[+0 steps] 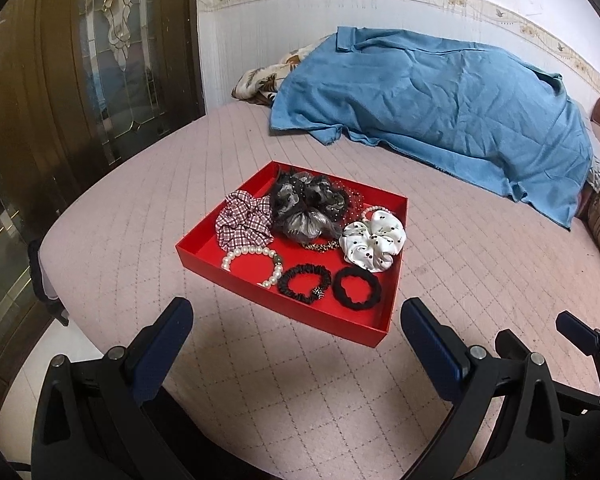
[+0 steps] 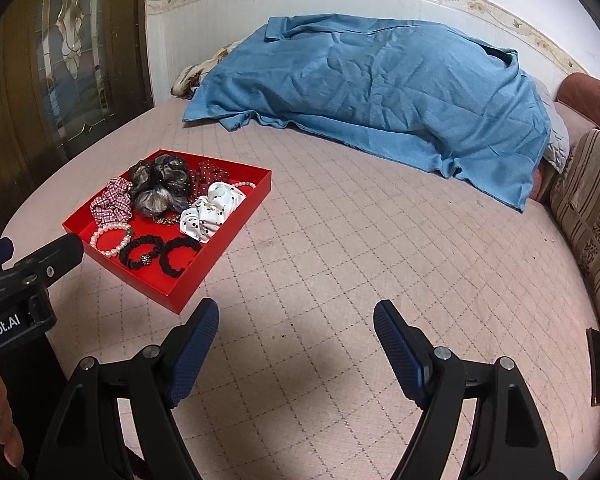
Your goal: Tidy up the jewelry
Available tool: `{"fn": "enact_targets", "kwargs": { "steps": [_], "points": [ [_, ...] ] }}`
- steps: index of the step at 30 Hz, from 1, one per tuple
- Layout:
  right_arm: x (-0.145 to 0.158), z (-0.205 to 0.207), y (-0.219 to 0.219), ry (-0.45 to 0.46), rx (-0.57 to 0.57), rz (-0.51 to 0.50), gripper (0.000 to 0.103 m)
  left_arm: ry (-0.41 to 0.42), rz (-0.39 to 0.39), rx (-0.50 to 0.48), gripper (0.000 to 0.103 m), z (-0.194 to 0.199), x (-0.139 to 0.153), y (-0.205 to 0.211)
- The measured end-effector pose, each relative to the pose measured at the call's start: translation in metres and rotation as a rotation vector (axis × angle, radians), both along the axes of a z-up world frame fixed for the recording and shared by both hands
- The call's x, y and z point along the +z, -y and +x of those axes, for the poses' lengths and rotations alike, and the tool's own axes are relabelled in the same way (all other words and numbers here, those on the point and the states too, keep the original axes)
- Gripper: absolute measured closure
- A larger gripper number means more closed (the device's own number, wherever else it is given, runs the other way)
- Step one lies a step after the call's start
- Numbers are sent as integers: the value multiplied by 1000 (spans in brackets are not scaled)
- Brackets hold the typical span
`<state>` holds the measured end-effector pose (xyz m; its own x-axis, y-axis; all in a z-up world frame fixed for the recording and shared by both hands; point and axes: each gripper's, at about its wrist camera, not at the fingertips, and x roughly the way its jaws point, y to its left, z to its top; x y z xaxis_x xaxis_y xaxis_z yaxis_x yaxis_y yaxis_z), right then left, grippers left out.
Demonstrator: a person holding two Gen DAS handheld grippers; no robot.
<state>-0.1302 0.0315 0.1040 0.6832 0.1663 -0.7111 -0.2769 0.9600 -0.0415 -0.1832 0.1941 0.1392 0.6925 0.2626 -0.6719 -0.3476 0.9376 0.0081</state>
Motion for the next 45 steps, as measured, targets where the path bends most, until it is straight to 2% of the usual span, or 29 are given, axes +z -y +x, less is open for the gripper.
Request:
{"fn": "enact_targets", "kwargs": {
  "steps": [18,45],
  "points": [
    [5,-5,-1,36,4,8,17,2,8,5,0,-3,0,0],
    [-2,-4,14,6,-11,57,16,-50,21,-17,0,2,-6,13]
  ]
}}
